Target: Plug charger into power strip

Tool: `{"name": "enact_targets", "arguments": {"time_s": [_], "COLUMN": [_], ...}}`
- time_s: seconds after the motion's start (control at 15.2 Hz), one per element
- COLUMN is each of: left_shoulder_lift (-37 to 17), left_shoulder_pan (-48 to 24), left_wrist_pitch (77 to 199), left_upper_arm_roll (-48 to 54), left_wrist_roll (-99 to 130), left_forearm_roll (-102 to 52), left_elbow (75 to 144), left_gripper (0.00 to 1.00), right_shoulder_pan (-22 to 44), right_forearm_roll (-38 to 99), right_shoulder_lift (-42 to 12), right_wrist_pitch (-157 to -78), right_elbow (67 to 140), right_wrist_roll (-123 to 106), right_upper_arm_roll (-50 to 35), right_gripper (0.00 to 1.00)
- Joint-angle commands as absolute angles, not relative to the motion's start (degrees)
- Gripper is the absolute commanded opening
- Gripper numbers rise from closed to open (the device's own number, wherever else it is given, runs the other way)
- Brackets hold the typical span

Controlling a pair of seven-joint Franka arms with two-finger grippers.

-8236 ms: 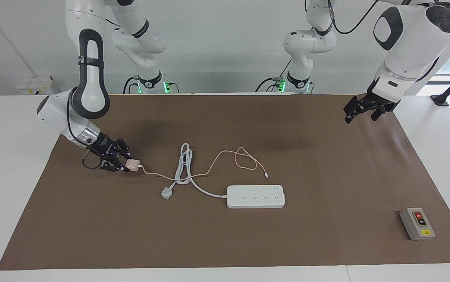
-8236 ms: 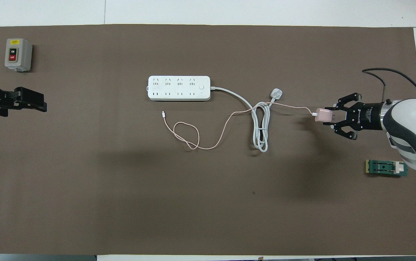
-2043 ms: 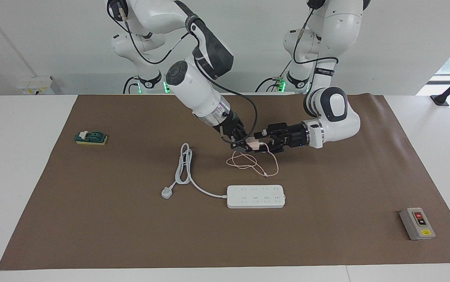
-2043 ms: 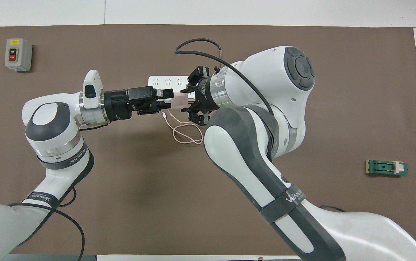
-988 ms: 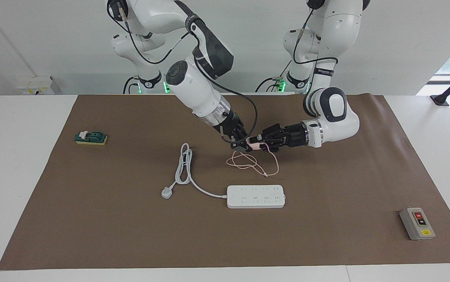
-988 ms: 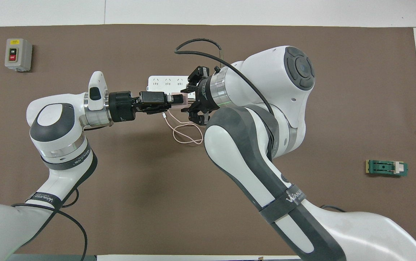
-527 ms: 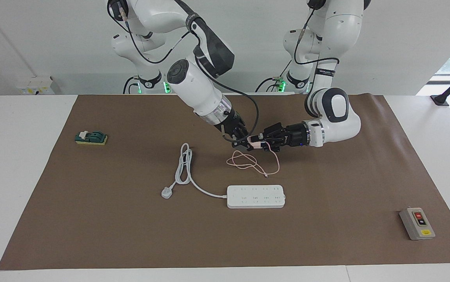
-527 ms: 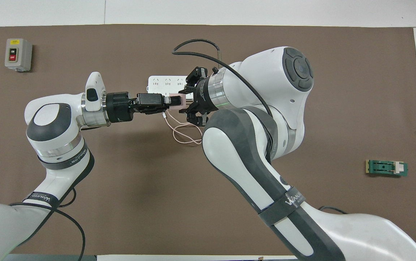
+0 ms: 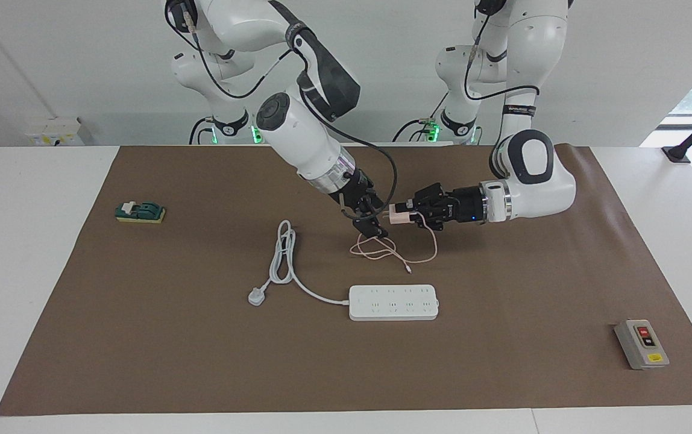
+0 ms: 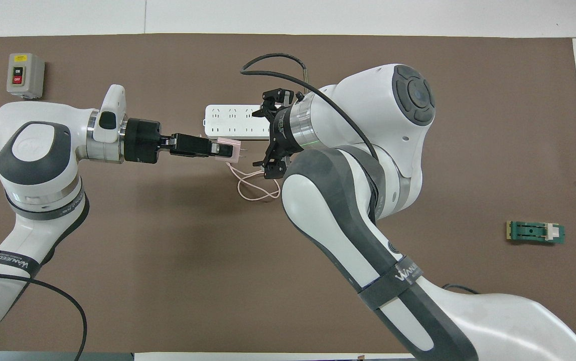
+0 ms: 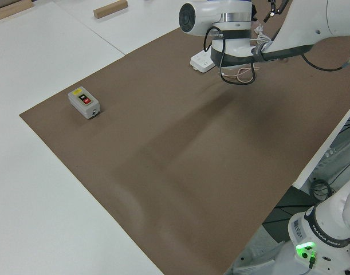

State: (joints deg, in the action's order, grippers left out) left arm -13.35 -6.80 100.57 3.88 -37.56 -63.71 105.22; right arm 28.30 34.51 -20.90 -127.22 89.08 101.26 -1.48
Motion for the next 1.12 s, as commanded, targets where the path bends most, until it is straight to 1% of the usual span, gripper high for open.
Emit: {"name": "enact_targets", "arguments": {"time_s": [0.0, 0.26, 0.4, 0.53, 0.72, 0.86, 1.05], "left_shoulder_lift": [-13.7, -13.9, -15.4, -15.3, -15.1, -14.5, -14.6], "left_shoulder_pan": [-8.7, -14.0, -17.5, -21.8, -26.3, -27.0, -26.5], "left_wrist_pitch": [100.3, 101.9, 102.1, 103.0, 104.5, 109.2, 112.9], "left_upper_arm_roll": [3.8, 3.8, 4.0, 3.9, 3.9, 3.9, 3.7], "left_wrist_roll": [-36.7, -37.3, -40.2, -44.7, -50.7, -61.9, -76.9], "left_forearm_roll": [-48.6, -33.1, -22.5, -13.3, -3.9, 5.5, 9.7], "left_elbow": [98.4, 95.6, 93.3, 93.3, 93.7, 96.1, 96.6], "left_gripper": [0.0, 0.0, 0.0, 0.0, 0.0, 0.0, 0.0], "right_shoulder_pan": [28.2, 27.1, 25.4, 22.8, 18.8, 16.0, 12.4], "right_forearm_roll": [33.2, 33.0, 33.0, 33.0, 32.9, 32.0, 25.8], "right_shoulder_lift": [-20.8, -20.3, -19.3, -18.0, -15.8, -14.7, -12.5], "right_wrist_pitch": [-128.2, -127.3, -125.8, -122.5, -116.9, -113.0, -107.6], "right_elbow": [89.3, 89.3, 89.8, 90.1, 90.1, 90.1, 90.0], "right_wrist_roll": [102.0, 100.6, 96.7, 92.3, 83.4, 77.0, 64.6], "right_upper_arm_roll": [-1.6, -1.5, -1.5, -1.5, -1.3, -1.2, -1.2], "right_gripper": [1.0, 1.0, 1.0, 1.0, 1.0, 1.0, 1.0]}}
